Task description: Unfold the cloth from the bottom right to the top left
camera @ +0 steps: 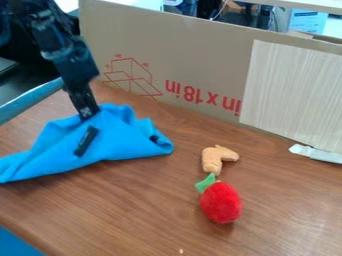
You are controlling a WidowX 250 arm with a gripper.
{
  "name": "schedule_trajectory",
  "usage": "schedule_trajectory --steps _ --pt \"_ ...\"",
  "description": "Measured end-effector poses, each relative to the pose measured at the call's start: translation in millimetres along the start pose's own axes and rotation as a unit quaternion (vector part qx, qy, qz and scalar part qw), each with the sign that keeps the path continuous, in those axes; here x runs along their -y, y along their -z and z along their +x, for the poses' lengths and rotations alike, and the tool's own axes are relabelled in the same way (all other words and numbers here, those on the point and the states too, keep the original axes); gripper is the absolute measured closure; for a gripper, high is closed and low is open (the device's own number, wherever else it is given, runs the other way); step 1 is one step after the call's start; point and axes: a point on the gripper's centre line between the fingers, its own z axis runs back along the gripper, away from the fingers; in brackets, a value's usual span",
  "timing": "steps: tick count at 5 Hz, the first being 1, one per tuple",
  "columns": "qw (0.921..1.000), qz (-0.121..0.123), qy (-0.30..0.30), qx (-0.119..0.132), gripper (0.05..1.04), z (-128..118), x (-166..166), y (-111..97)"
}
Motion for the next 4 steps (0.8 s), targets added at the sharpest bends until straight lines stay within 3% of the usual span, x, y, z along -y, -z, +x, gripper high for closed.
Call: schedule_trajectory --steps 2,4 --pt "0.9967 -0.063 -0.044 0.027 1.034 5 -46 7" --pt "0.9932 -0.07 -0.093 0.01 1.034 7 -87 18"
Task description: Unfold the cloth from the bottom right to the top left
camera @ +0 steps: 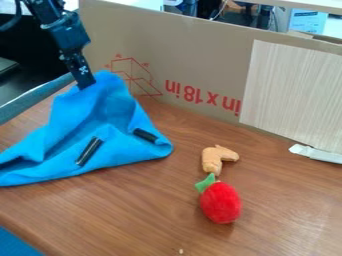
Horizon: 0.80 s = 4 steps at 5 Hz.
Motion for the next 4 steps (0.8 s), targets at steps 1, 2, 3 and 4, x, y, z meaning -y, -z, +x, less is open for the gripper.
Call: schedule_trajectory --steps 1,2,3,4 --pt "0.9982 0.039 -0.03 -0.035 1.034 -3 -19 10" --pt "0.9945 0.071 -0.032 -0.071 1.034 5 -21 29" --pt "0.9903 0.1 -0.026 -0.093 1.034 11 -28 47" --pt "0.9865 0.138 -0.022 -0.085 1.034 14 -39 48"
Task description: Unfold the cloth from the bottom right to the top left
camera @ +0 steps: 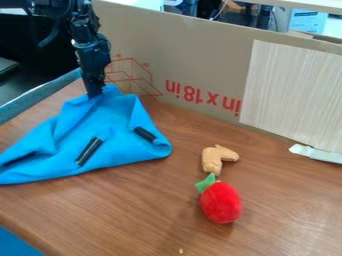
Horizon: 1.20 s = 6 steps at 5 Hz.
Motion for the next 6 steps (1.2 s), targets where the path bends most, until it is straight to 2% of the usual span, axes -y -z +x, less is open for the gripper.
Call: schedule_trajectory --steps 1,2,3,4,5,6 --pt "0.9992 0.038 0.008 0.006 1.034 -2 -7 8" --pt "0.9982 0.05 0.03 0.015 1.034 -3 -6 17" --pt "0.9943 0.073 0.073 0.025 1.034 -3 -7 15" --pt "0.9908 0.094 0.091 0.032 1.034 -1 -12 7" --pt "0.9915 0.091 0.089 0.026 1.034 -2 -13 5" --pt "0.9911 0.1 0.082 0.033 1.034 4 -23 -8"
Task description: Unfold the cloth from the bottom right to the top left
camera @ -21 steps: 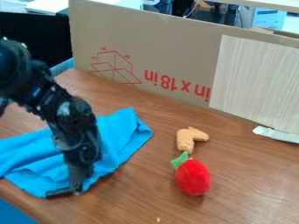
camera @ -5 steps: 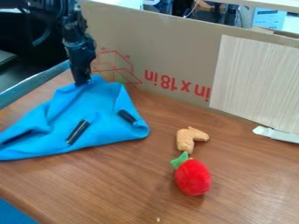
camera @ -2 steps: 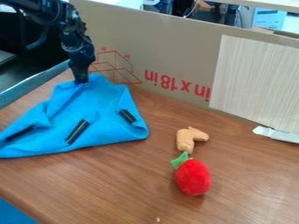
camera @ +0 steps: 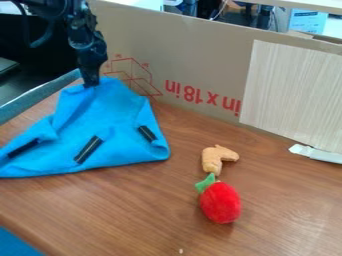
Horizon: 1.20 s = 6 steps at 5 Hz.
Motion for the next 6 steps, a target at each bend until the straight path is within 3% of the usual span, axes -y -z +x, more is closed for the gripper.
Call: schedule_trajectory --steps 1,3,4,5,6 --pt "0.9998 0.013 -0.012 0.003 1.034 -2 -19 -12" --pt "0.9995 0.001 -0.03 -0.004 1.013 -8 -39 -3" --pt "0.9995 -0.003 -0.028 -0.016 0.872 -9 -43 6" --pt "0.9994 0.001 -0.023 -0.024 0.644 -12 -45 8" --pt "0.9994 -0.003 -0.024 -0.024 0.31 -13 -41 12"
